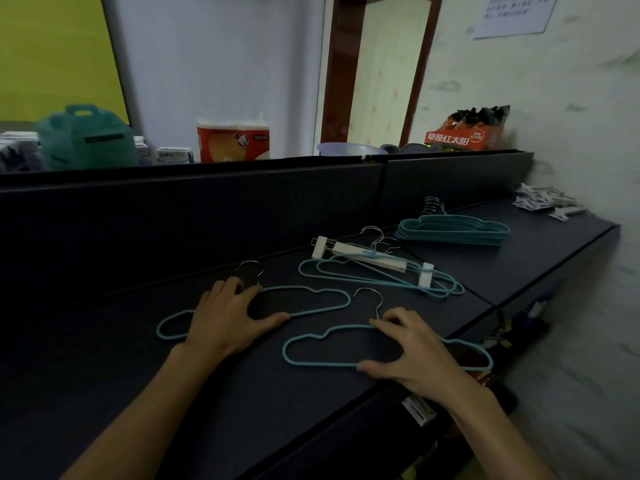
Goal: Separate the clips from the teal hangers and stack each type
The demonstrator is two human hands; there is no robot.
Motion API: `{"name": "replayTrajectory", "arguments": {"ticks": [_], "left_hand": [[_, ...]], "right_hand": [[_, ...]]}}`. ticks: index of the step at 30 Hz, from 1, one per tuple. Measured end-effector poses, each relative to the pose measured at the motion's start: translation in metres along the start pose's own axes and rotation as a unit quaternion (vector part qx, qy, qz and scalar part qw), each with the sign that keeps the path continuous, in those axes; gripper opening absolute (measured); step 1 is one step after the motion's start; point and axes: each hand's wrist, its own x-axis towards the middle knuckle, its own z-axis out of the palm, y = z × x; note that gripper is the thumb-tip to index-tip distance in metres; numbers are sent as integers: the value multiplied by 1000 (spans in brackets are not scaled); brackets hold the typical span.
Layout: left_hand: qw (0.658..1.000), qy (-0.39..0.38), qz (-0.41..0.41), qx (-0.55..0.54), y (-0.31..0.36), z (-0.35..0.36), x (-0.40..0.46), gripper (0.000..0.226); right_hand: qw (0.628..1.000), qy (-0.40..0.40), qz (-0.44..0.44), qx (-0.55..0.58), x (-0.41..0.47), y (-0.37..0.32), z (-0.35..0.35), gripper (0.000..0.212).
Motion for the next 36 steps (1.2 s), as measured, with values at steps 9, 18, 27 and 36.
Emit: {"name": "replayTrajectory", "arguments": {"ticks": [9,18,27,36], "left_hand": [[998,59,1,25,5,-11,-14,101],[985,119,121,-4,89,-23,-4,102],[983,101,153,-23,207,4,9,101],[973,108,201,-28,349,37,24,98]], "right_hand": [[997,76,-12,-6,-14,-13,-14,102],[984,168,32,-45,-75,22,-47,89],[975,197,95,-24,-141,117,-73,93],[965,238,107,-7,-196,245,-122,86]]}}
